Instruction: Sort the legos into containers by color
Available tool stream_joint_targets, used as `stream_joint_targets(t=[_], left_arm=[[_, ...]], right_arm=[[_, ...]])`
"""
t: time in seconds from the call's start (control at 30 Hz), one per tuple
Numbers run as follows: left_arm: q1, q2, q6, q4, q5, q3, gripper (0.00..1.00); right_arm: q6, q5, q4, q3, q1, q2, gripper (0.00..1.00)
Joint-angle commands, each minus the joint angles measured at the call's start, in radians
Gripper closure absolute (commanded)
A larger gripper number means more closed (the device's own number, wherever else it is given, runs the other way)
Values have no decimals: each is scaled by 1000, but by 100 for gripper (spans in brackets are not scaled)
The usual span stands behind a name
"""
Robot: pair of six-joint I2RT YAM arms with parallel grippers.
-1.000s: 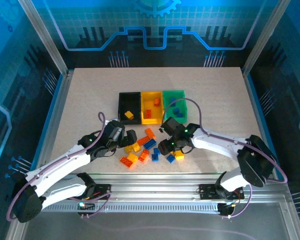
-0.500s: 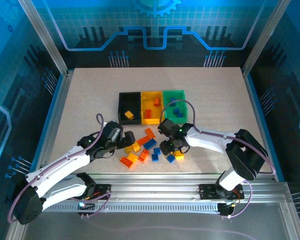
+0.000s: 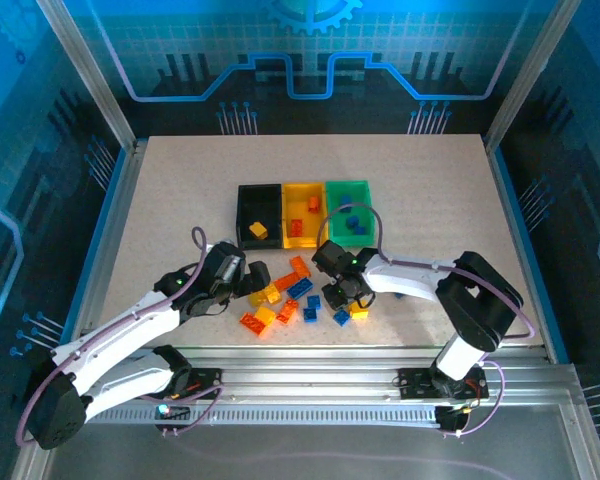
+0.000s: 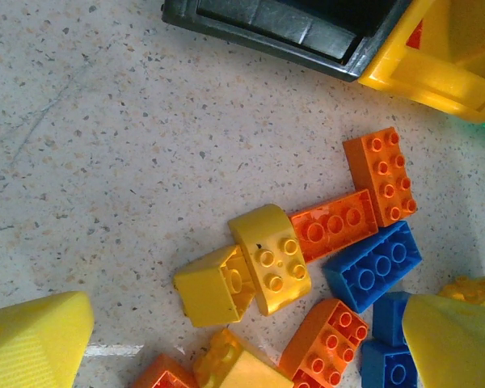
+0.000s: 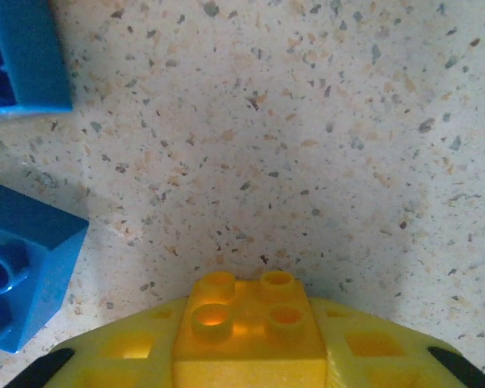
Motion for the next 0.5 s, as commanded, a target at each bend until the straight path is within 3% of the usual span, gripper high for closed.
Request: stream_joint_targets(t=[0.0,0.23,0.47], left_arm=[[13,-19,-8,-7,8,-11,1],[17,-47,-20,-31,-17,-18,1],[21,-99,-45,-49,-22,-49,1]], right_arm=[[-1,15,8,13,6,-60,69],[9,-61,37,192,6,-132,71],[36,-138,72,545,4,100,71]])
